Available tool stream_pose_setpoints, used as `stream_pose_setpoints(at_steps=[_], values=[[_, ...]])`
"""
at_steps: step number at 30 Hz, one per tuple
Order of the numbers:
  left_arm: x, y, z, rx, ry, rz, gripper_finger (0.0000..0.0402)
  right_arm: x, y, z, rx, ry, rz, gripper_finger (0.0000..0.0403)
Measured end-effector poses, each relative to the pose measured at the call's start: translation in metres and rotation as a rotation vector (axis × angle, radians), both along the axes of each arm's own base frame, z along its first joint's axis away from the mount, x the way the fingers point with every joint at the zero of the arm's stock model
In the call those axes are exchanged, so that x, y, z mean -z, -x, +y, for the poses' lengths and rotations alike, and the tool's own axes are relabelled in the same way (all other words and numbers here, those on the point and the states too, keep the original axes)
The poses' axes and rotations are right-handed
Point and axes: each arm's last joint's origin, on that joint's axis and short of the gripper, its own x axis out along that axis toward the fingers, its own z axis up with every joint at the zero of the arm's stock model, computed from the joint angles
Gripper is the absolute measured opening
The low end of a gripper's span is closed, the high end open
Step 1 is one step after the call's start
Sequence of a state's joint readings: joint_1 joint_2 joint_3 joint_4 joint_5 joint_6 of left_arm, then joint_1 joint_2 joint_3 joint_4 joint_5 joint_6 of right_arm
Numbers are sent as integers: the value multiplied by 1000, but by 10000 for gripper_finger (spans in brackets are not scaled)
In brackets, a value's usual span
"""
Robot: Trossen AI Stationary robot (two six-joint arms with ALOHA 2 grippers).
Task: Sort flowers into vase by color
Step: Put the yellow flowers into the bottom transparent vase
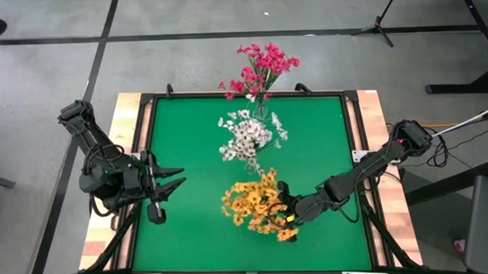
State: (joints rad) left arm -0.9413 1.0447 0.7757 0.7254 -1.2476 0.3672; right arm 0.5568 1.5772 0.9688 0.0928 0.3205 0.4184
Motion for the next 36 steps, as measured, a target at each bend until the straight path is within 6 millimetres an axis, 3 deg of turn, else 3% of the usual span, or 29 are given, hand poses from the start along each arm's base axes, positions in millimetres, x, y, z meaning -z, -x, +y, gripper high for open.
stream_pose_setpoints(at_steps=[12,29,36], values=[[0,0,0,-1,2,0,104,-3,5,-1,-27,-54,47,198],[0,3,-3,21,-2,2,104,-38,35,-18,-72,-66,79,198],[0,8,-7,47,-6,3,104,-61,55,-26,-124,-99,55,198]])
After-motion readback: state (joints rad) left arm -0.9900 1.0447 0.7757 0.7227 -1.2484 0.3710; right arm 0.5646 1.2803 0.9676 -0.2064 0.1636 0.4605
